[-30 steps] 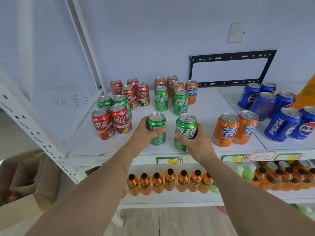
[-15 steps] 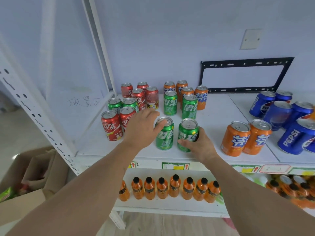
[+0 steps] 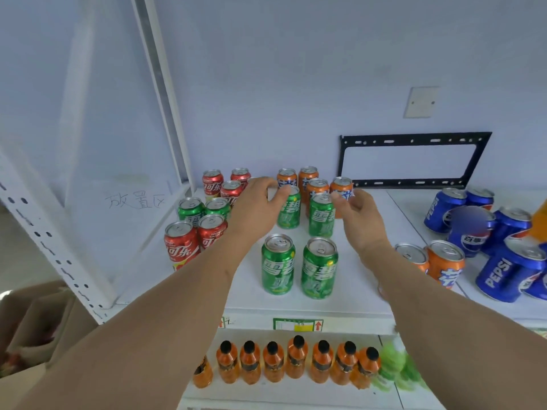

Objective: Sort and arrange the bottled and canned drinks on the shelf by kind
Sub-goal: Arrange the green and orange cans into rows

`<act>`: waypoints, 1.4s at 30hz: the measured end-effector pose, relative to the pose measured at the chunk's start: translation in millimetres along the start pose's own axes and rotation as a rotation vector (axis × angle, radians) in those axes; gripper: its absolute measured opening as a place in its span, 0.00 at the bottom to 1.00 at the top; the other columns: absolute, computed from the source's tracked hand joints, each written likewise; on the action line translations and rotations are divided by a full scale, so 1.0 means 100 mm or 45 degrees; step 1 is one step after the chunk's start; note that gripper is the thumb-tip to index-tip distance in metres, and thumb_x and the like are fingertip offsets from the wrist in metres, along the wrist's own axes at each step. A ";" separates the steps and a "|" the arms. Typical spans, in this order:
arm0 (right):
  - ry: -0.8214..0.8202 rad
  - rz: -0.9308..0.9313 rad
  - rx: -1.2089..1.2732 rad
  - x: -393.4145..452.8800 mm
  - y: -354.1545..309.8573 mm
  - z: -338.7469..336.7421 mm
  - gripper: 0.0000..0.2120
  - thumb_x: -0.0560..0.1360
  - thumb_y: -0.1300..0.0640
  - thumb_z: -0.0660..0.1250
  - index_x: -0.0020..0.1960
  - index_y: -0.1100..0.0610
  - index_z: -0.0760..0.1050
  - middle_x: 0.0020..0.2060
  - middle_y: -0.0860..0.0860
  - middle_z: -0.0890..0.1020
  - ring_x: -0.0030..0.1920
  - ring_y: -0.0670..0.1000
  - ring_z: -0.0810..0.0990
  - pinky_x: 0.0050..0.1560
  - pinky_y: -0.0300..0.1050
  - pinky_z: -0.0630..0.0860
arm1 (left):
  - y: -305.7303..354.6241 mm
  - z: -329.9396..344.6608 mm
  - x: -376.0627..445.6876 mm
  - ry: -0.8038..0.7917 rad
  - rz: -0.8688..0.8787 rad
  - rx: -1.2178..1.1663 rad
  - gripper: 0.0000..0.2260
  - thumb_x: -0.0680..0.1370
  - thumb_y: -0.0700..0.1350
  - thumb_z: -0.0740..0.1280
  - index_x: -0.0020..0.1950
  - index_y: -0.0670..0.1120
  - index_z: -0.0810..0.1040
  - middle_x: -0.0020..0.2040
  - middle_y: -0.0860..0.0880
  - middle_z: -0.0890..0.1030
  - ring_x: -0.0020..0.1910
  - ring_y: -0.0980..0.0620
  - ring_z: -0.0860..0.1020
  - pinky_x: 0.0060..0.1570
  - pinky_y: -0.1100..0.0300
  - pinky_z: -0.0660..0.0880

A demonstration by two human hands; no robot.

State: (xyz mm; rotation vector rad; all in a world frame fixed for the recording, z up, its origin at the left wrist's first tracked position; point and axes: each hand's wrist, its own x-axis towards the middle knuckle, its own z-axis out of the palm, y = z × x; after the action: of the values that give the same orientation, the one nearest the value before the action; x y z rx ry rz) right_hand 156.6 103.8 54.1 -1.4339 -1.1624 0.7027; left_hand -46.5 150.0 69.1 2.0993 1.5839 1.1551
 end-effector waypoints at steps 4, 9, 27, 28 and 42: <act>-0.058 0.128 -0.050 0.38 0.11 0.08 0.36 0.71 0.39 0.71 0.73 0.53 0.65 0.65 0.50 0.75 0.60 0.52 0.77 0.59 0.47 0.71 | 0.04 0.14 0.32 -0.252 -0.226 -0.183 0.26 0.80 0.60 0.63 0.71 0.46 0.69 0.69 0.48 0.74 0.63 0.48 0.75 0.58 0.57 0.70; -0.162 0.273 -0.046 0.64 0.35 0.24 0.24 0.72 0.52 0.74 0.64 0.52 0.69 0.52 0.45 0.76 0.50 0.47 0.76 0.50 0.42 0.69 | -0.15 0.43 0.70 -0.419 -0.385 -0.542 0.22 0.80 0.51 0.67 0.72 0.45 0.68 0.61 0.52 0.73 0.55 0.56 0.68 0.54 0.61 0.65; -0.079 0.271 0.099 0.86 0.73 0.38 0.25 0.67 0.54 0.78 0.61 0.48 0.72 0.51 0.44 0.82 0.50 0.44 0.80 0.43 0.38 0.74 | -0.63 1.00 1.05 -0.414 -0.478 -0.828 0.18 0.73 0.53 0.74 0.61 0.51 0.77 0.55 0.53 0.84 0.55 0.53 0.81 0.59 0.51 0.76; -0.078 0.259 0.117 0.82 0.69 0.35 0.25 0.68 0.54 0.78 0.61 0.49 0.73 0.51 0.44 0.82 0.49 0.43 0.80 0.42 0.37 0.73 | -0.61 0.97 1.03 -0.393 -0.480 -0.863 0.19 0.74 0.54 0.74 0.61 0.50 0.77 0.54 0.52 0.84 0.55 0.52 0.82 0.58 0.50 0.77; -0.196 0.179 0.224 0.30 0.43 0.10 0.18 0.70 0.54 0.76 0.57 0.49 0.73 0.48 0.44 0.82 0.46 0.41 0.80 0.38 0.33 0.72 | -0.47 0.64 0.56 -0.344 -0.694 -0.967 0.18 0.73 0.54 0.73 0.58 0.47 0.75 0.50 0.43 0.81 0.50 0.45 0.81 0.56 0.45 0.77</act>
State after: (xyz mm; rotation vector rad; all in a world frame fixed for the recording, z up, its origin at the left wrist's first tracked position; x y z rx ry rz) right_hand 169.2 139.6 15.6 -1.3394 -1.0942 1.0036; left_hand -27.6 232.5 22.7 1.1787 1.2028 0.9962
